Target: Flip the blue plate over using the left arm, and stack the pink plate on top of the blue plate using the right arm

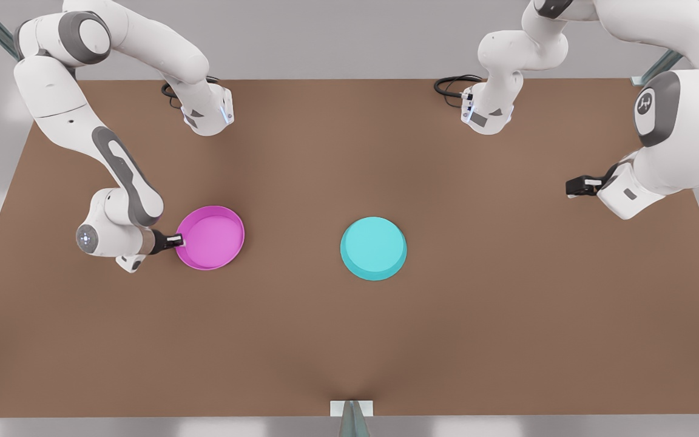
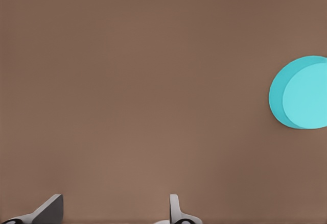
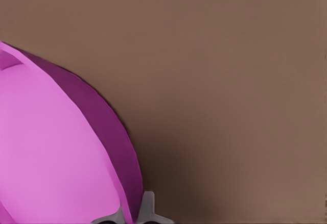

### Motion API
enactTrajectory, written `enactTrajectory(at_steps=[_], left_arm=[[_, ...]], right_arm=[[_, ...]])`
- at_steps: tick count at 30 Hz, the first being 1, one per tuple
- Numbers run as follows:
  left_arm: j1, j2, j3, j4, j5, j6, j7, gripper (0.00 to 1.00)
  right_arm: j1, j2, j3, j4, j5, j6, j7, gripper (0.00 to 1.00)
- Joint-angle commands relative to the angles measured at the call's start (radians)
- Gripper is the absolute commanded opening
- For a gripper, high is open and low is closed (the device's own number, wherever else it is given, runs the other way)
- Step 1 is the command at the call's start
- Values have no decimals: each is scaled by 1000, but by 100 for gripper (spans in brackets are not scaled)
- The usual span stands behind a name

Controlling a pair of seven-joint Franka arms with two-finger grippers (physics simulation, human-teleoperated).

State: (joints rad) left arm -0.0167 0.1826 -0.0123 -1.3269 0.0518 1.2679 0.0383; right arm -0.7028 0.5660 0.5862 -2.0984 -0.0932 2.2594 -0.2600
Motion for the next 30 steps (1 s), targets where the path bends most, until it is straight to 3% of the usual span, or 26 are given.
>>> enactTrajectory(at_steps=[1,14,18,25,30], left_arm=[[0,0,0,0,0,1,0,100],[1,0,0,0,0,1,2,100],[1,0,0,0,0,2,2,100],[1,0,0,0,0,5,2,100],[3,0,0,0,0,10,2,100]], right_arm=[[0,0,0,0,-11,-1,8,21],[5,-6,76,72,3,-141,91,21],[17,-3,121,106,124,-239,120,21],[189,3,122,190,213,-238,248,21],[321,107,119,245,251,-126,375,21]])
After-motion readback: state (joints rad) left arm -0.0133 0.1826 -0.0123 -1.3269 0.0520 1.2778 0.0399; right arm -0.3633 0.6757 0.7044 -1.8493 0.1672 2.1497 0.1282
